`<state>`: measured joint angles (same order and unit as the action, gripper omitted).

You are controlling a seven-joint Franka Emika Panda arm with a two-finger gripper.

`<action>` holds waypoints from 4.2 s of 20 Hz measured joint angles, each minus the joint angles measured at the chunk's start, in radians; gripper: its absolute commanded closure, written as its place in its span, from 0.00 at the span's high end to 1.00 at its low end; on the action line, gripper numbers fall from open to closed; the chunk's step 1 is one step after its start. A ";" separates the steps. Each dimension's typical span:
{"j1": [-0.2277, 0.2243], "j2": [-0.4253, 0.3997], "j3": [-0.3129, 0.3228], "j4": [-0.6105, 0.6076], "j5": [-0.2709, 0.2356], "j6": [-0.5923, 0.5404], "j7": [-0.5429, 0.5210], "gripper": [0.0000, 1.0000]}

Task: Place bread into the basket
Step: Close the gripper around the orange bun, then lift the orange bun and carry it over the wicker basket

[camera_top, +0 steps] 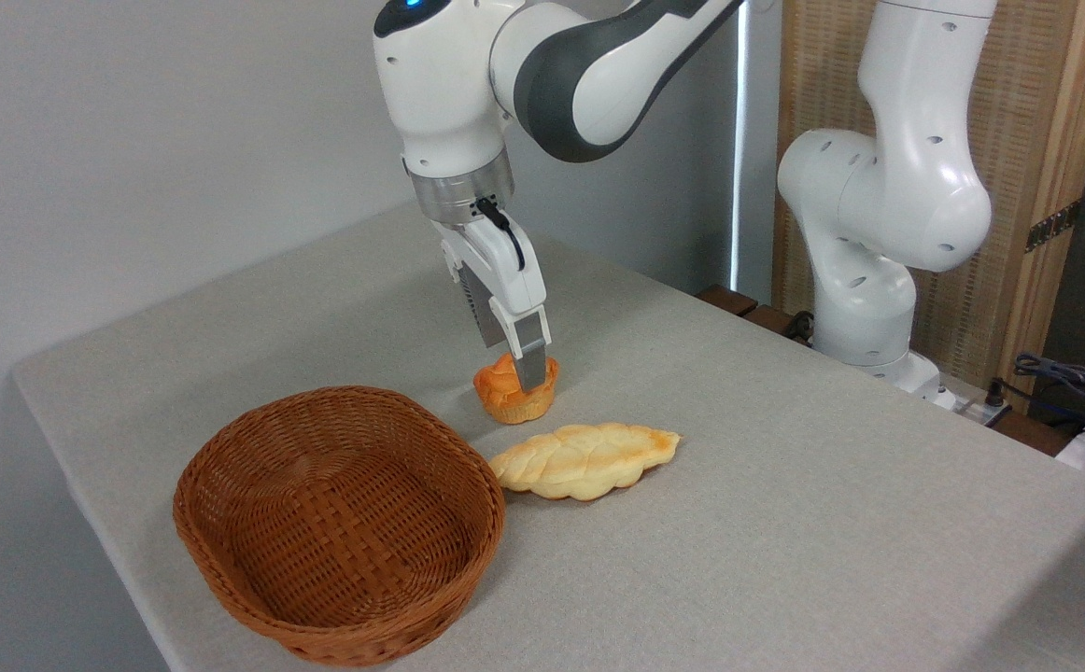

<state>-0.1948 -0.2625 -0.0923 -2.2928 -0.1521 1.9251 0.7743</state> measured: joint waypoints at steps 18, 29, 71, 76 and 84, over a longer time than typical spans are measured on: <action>-0.006 0.007 -0.016 -0.054 0.000 0.061 0.000 1.00; -0.021 0.027 -0.024 -0.069 0.000 0.125 0.000 0.50; 0.005 0.140 0.069 0.416 0.012 -0.121 -0.014 0.43; 0.007 0.322 0.070 0.593 0.012 -0.076 -0.027 0.52; 0.006 0.417 0.050 0.615 0.021 0.070 -0.013 0.95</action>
<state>-0.1889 0.1547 -0.0427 -1.6782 -0.1313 1.9948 0.7609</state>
